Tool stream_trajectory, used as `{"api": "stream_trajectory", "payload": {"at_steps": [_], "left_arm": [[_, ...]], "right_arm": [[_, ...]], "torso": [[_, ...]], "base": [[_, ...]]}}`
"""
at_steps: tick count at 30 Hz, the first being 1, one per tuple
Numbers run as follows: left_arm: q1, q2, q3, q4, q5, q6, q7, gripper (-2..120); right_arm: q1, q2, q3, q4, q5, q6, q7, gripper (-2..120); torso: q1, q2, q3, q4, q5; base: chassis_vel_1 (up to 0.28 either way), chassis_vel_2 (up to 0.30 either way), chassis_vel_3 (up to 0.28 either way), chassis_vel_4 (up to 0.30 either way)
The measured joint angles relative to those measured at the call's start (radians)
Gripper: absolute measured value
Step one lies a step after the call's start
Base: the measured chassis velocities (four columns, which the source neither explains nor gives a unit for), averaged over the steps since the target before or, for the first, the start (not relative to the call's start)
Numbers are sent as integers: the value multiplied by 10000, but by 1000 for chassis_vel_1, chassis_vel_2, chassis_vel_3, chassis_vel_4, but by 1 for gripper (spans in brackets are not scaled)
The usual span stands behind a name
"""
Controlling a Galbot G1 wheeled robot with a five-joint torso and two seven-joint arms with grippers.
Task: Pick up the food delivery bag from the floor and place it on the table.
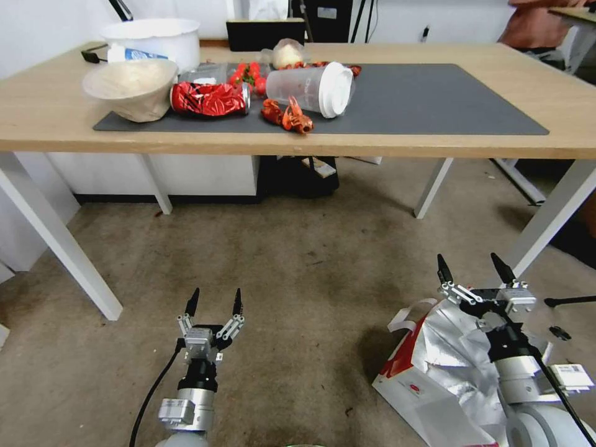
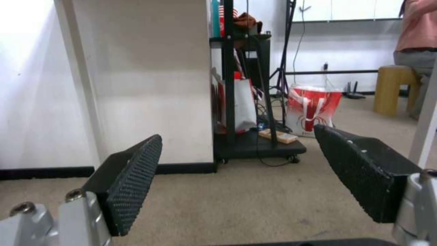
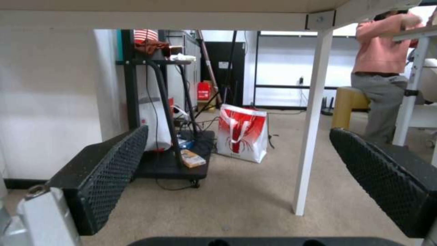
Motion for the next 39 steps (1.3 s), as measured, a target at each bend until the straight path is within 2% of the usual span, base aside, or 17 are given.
{"api": "stream_trajectory", "payload": {"at_steps": [7,17,29,32,34,36,39], "left_arm": [[-67,-8,32,30,-28,23,52,86],[-74,-30,46,76,-38,29,89,86],[-91,-52,76,164,-25,-60,170,86],[-177,-73,80,292,-6,-335,208,86],[-265,-118,75,435,54,-637,230,91],[-281,-129,75,446,78,-682,232,93],[-335,-137,79,450,101,-711,239,99]], "right_arm": [[97,-13,-12,7,36,-47,18,100],[109,10,-28,-6,37,-103,37,100],[51,124,-41,26,18,-109,81,100],[16,114,-30,42,14,-120,183,100],[-12,86,12,55,13,-185,400,100],[-15,71,30,54,12,-223,541,100],[-57,76,114,112,-64,-448,1293,100]], "torso": [[-24,-336,-311,0,0],[-58,-694,-628,0,1],[-94,-823,-626,0,0],[-94,-814,-626,0,1],[-93,-802,-626,-1,-2],[-92,-797,-626,0,1],[-89,-778,-626,0,1]], "base": [[0,0,0,0],[0,0,0,0],[0,0,0,0],[0,0,0,0],[0,0,0,0],[0,0,0,0],[0,0,0,0]]}}
